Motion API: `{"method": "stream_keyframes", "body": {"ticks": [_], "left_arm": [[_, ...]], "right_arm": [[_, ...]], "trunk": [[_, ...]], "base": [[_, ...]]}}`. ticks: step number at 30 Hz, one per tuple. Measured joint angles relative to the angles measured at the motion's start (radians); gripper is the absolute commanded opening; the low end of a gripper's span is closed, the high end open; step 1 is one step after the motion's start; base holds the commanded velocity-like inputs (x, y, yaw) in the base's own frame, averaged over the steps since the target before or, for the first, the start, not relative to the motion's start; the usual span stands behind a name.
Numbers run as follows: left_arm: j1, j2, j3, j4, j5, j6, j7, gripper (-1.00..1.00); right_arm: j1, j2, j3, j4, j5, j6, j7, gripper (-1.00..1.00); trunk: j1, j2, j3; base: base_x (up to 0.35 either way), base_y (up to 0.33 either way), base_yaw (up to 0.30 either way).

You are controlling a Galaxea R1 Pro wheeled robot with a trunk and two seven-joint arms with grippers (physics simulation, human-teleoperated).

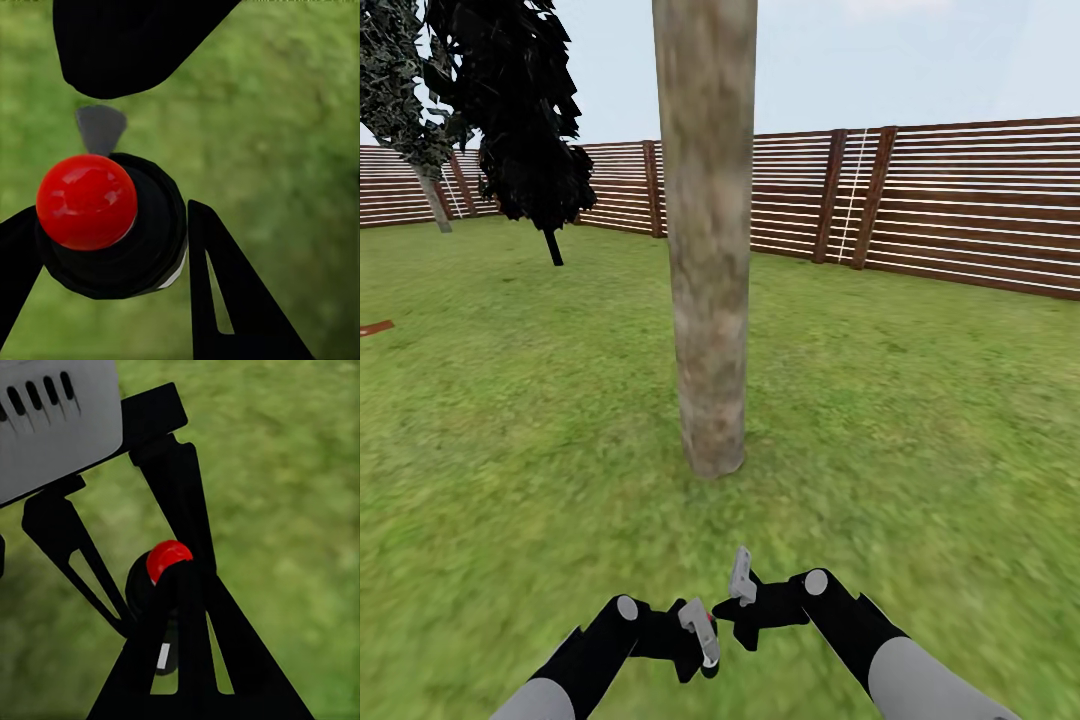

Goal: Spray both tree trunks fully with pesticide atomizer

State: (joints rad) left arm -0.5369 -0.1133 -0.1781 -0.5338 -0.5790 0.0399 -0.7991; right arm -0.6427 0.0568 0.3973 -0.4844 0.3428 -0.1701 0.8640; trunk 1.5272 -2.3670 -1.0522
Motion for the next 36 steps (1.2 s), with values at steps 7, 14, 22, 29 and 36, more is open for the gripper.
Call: {"method": "stream_keyframes", "body": {"ticks": [7,14,22,29,36], "left_arm": [[0.000,-0.007,0.000,0.000,0.006,-0.005,-0.003,-1.00],[0.000,-0.008,0.002,0.000,0.006,-0.006,-0.003,-1.00],[0.005,0.022,-0.010,0.019,-0.013,-0.005,-0.001,-1.00],[0.009,0.148,-0.011,0.033,-0.070,0.003,0.000,-1.00],[0.011,0.205,0.019,0.032,-0.079,0.014,0.020,-1.00]], "right_arm": [[0.000,0.000,0.000,0.002,0.001,0.000,0.000,-1.00],[0.000,0.000,0.000,0.003,0.001,0.000,0.000,-1.00],[0.000,0.000,0.000,0.004,0.001,0.000,0.001,-1.00],[0.000,-0.001,0.000,0.005,0.001,-0.002,0.001,-1.00],[0.001,-0.040,-0.007,0.016,-0.001,-0.005,-0.008,1.00]], "trunk": [[0.000,0.000,0.000],[0.000,0.000,0.000],[0.000,0.000,0.000],[0.000,0.000,0.000],[0.000,0.000,0.000]], "base": [[0.000,0.000,0.000],[0.000,0.000,0.000],[0.000,0.000,0.000],[0.000,0.000,0.000],[0.000,0.000,0.000]]}}
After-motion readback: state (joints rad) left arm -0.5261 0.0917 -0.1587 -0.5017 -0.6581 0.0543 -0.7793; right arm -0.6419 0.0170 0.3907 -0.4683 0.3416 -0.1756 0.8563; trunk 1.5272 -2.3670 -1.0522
